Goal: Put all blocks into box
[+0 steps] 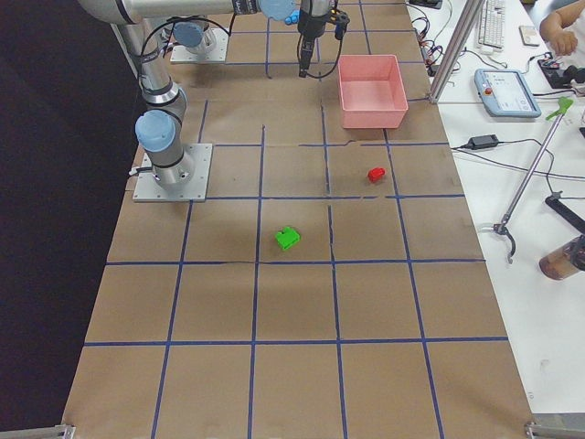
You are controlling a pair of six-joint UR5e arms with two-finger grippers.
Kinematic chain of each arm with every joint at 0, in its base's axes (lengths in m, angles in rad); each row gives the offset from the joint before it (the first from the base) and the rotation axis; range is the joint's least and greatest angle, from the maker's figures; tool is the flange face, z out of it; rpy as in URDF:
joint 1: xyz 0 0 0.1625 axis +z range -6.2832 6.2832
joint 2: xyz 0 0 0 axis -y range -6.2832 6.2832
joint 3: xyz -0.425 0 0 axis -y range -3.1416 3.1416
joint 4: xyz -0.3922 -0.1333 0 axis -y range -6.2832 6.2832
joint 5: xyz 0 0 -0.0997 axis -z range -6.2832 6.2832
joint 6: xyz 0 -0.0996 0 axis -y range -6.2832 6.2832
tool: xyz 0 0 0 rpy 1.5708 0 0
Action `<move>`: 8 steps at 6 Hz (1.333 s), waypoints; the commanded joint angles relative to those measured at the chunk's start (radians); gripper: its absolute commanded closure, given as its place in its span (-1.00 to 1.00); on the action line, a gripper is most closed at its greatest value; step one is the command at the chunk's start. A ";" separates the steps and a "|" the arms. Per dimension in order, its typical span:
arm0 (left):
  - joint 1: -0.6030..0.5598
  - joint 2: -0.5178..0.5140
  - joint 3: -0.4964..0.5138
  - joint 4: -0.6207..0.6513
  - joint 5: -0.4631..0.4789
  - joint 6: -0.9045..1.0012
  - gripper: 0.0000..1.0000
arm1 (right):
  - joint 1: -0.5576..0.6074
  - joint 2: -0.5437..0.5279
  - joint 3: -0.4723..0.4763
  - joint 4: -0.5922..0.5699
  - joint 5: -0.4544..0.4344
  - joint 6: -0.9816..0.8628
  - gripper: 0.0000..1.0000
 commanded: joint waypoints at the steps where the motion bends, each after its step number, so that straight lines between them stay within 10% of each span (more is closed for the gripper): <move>1: 0.230 -0.018 -0.047 -0.016 0.002 0.076 -0.99 | -0.030 0.009 -0.003 -0.004 -0.012 -0.062 -0.99; 8: 0.401 -0.208 -0.310 0.354 0.044 0.205 -0.90 | -0.481 0.063 0.001 -0.102 -0.112 -0.939 -0.99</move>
